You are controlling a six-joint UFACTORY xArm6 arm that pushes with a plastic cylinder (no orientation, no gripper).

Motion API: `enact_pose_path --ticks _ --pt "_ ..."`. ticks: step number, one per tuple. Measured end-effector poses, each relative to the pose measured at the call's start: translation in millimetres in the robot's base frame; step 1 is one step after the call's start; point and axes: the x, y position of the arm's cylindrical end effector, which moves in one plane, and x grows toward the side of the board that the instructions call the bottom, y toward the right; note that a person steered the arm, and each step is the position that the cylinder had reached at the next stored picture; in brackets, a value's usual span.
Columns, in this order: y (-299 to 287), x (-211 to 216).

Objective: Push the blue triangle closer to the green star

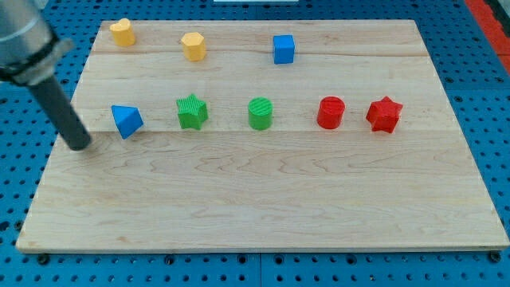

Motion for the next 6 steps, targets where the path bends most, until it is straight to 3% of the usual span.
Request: enact_pose_path --ticks 2,3,4,5,6 --pt "33 -66" --pt "46 -68" --pt "25 -42" --pt "43 -25" --pt "44 -74"
